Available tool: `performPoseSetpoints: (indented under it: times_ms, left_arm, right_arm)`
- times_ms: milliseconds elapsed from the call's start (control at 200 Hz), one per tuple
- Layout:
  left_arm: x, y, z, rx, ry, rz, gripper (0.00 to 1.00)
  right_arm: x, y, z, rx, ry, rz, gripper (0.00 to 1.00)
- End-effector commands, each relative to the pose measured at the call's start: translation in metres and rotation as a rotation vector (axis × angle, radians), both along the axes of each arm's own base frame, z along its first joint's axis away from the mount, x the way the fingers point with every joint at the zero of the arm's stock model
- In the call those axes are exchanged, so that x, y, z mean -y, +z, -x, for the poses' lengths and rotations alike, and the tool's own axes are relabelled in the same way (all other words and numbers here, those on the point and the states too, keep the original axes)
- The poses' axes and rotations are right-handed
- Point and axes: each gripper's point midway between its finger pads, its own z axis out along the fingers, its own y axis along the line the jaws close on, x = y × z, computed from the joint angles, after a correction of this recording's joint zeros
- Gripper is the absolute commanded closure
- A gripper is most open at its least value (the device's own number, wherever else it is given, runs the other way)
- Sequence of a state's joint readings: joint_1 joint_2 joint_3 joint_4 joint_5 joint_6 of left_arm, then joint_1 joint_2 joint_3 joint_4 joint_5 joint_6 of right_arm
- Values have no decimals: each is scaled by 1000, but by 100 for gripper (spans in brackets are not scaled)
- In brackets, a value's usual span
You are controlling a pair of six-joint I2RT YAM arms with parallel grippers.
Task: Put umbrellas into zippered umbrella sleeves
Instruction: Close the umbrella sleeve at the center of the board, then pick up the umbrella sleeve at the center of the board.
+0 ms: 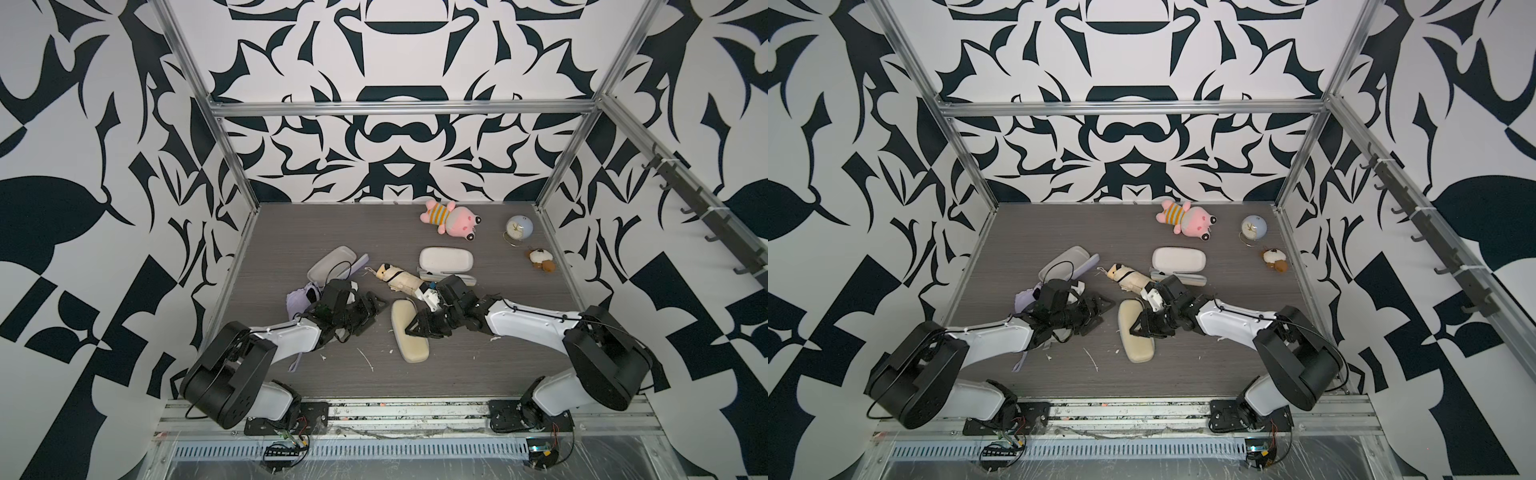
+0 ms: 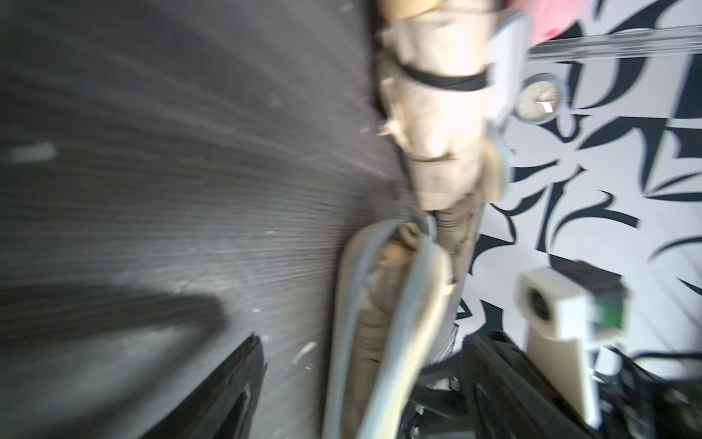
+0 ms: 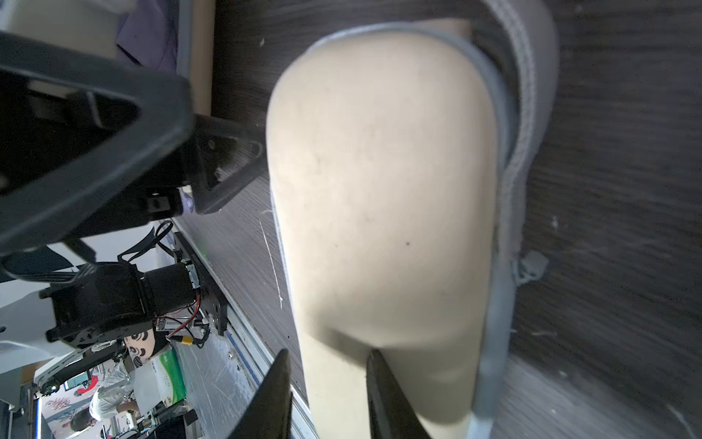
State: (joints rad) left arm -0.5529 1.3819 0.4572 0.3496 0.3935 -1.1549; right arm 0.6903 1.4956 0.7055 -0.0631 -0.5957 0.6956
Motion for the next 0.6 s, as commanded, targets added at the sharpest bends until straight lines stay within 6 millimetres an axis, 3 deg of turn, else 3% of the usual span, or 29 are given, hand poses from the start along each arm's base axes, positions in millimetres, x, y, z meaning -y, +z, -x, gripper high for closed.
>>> performPoseSetpoints:
  times_ms: [0,180,240,355,480,595]
  left_arm:
    - [14,-2,15,-12,-88,-31,11]
    - [29,-47,40,-113,-206,-199,14]
    - [32,-54,42,-122,-223,-225,23]
    - [36,-58,42,-138,-234,-216,35]
    - [34,-65,45,-164,-223,-218,47]
    - [31,-75,51,-207,-197,-199,56]
  right_arm:
    - [14,-24,2,-20,-21,84,66]
    - [13,-13,2,7,-14,46,66]
    - [14,-2,2,22,-11,10,65]
    - [32,16,6,27,-32,-35,51]
    - [68,-2,17,-45,-89,17,38]
    - [71,-17,22,-87,-99,27,35]
